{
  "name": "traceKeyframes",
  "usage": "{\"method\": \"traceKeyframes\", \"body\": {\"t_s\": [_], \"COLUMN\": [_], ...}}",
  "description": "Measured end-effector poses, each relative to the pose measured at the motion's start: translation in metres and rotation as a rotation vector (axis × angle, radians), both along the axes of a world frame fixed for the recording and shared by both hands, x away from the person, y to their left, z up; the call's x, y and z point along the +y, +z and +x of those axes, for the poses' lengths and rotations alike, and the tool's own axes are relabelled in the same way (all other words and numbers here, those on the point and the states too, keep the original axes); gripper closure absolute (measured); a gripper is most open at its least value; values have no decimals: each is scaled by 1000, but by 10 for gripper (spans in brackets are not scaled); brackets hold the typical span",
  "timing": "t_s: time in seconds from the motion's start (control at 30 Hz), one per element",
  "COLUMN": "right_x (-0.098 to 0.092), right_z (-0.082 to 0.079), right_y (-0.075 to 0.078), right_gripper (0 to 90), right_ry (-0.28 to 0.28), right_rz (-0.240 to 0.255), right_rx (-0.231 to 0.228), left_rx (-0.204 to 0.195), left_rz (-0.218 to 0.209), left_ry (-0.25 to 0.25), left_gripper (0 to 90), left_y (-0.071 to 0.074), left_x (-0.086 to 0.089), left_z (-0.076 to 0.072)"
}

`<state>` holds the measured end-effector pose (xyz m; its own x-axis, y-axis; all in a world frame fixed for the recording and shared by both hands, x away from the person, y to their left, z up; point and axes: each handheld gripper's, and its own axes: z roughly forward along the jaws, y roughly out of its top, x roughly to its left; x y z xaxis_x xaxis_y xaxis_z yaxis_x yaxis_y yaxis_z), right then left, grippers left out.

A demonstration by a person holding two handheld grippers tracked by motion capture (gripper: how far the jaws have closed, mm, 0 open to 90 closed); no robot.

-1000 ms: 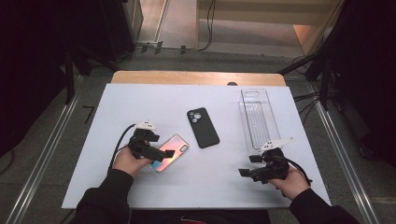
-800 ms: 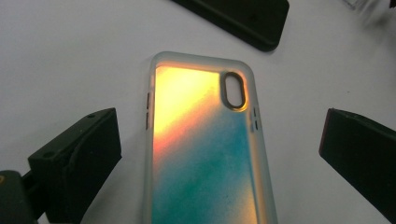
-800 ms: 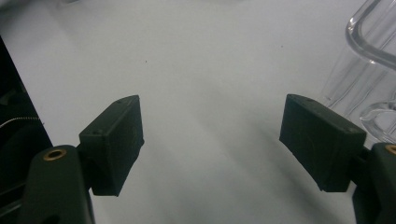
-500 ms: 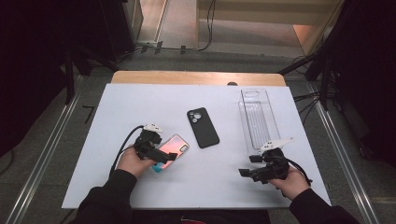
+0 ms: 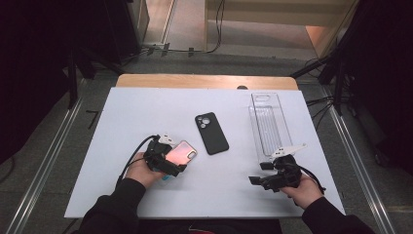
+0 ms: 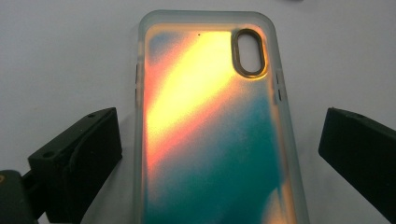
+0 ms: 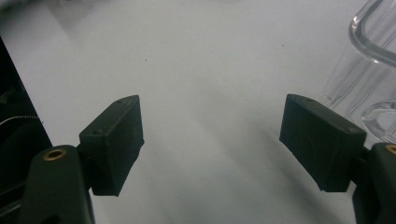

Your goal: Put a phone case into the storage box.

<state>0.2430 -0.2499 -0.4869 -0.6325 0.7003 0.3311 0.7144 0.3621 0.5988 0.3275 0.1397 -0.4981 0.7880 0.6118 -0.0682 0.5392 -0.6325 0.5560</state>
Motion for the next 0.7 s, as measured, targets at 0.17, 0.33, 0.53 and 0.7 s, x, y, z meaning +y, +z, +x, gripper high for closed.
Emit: {"method": "traceKeyframes", "body": {"t_s": [0.17, 0.33, 0.53, 0.7], "right_x": [0, 0, 0, 0], "right_z": [0, 0, 0, 0], "right_y": [0, 0, 0, 0], "right_gripper": [197, 197, 197, 197], "right_ry": [0, 0, 1, 0], "right_rz": [-6, -6, -6, -4], "right_rx": [0, -3, -2, -3], "left_rx": [-42, -61, -65, -64], "left_rz": [54, 67, 53, 55], "left_ry": [8, 35, 70, 71], "left_gripper": [4, 44, 166, 169], "left_y": [-2, -1, 2, 2], "left_x": [-6, -7, -3, -3], "left_z": [-4, -6, -6, -5]}}
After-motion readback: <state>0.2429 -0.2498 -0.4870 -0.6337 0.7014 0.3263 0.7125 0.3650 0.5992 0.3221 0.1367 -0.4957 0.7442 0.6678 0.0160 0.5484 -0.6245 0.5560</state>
